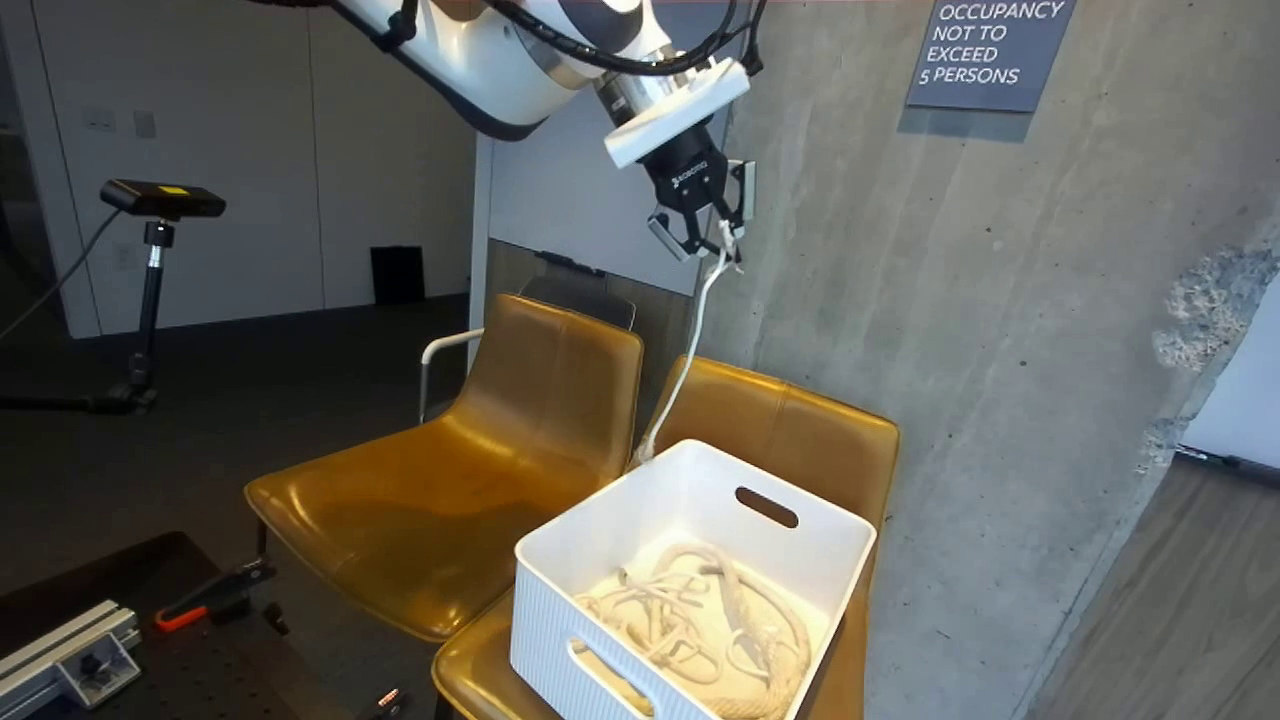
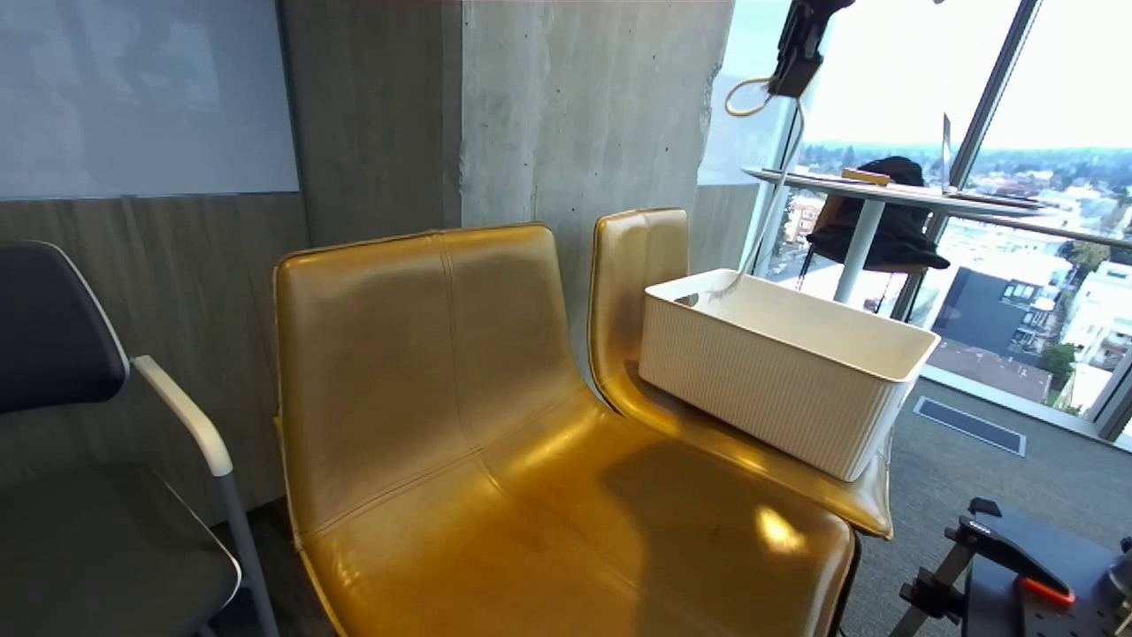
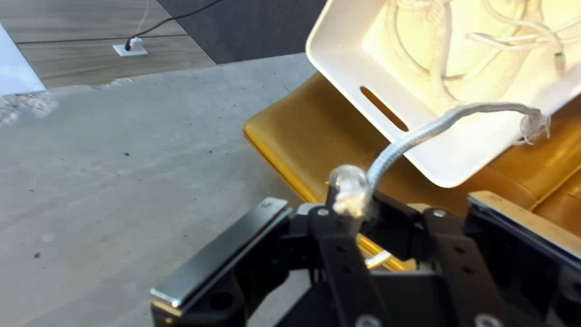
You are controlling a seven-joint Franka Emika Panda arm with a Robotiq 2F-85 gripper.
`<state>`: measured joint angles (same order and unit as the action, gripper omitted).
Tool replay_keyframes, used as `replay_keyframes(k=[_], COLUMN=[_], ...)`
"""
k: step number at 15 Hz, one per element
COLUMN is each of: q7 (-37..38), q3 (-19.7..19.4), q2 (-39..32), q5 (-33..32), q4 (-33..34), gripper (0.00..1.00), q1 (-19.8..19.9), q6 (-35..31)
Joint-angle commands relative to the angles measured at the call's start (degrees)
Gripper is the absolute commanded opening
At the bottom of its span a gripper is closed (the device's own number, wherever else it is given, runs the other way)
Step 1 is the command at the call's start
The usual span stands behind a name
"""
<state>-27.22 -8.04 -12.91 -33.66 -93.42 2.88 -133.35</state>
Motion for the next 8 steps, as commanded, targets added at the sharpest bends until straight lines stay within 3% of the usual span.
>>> replay_keyframes(k=[1,4,8], q7=[-7.26,-9.33,-7.94], q3=[-1.61,-2.36,-1.67], q2=[-4.11,-5.16,-5.40], q5=[2.48,3.90,5.79], q4=[9.03,7.46,-0.61], gripper=[0.02,0.02,0.02], q1=[5.96,9.27,10.41], q6=[2.56,0.77,-1.43])
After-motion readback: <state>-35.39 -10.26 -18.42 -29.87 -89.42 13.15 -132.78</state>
